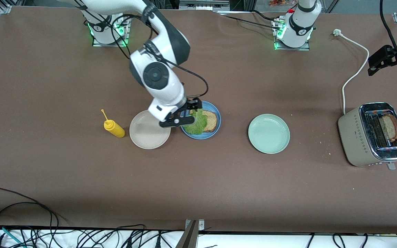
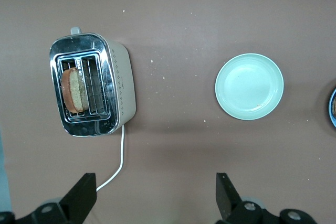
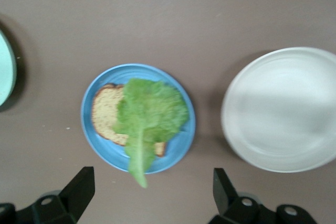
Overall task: Make sandwich in blue plate with both arms
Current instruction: 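Move the right gripper back to the yellow squeeze bottle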
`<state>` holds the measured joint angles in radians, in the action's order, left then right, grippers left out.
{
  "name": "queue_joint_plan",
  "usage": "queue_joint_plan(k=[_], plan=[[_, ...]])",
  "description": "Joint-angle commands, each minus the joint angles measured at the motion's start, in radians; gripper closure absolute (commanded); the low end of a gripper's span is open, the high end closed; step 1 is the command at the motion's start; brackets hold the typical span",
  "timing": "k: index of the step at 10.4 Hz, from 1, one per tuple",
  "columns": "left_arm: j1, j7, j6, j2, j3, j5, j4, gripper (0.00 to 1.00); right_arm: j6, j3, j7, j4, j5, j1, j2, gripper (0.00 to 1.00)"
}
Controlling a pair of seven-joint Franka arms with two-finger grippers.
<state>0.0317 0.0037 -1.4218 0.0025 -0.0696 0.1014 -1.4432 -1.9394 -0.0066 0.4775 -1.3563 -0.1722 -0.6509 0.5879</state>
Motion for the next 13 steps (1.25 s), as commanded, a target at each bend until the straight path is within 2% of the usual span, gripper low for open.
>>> queue_joint_plan(k=[1, 4, 6, 8, 9, 12, 13], plan=[[0.008, -0.01, 0.017, 0.001, -0.007, 0.006, 0.015, 0.0, 0.124, -0.085, -0.14, -0.014, 0.101, -0.003, -0.088, 0.0], [0.008, -0.01, 0.017, 0.001, -0.007, 0.006, 0.015, 0.0, 0.221, -0.127, -0.25, -0.044, 0.157, -0.003, -0.166, 0.0], [0.008, -0.01, 0.017, 0.001, -0.007, 0.006, 0.017, 0.0, 0.211, -0.148, -0.376, -0.21, 0.154, 0.037, -0.293, 0.0], [0.014, -0.01, 0.017, 0.001, -0.007, 0.005, 0.015, 0.0, 0.113, -0.148, -0.564, -0.413, 0.149, 0.118, -0.423, 0.0], [0.014, -0.01, 0.017, 0.001, -0.007, 0.004, 0.015, 0.0, 0.074, -0.148, -0.699, -0.478, 0.142, 0.181, -0.46, 0.0], [0.014, -0.01, 0.017, 0.001, -0.007, 0.004, 0.015, 0.0, 0.073, -0.147, -1.065, -0.498, 0.131, 0.347, -0.453, 0.0], [0.014, -0.01, 0.017, 0.001, -0.007, 0.004, 0.015, 0.0, 0.073, -0.148, -1.185, -0.498, 0.07, 0.405, -0.43, 0.0]])
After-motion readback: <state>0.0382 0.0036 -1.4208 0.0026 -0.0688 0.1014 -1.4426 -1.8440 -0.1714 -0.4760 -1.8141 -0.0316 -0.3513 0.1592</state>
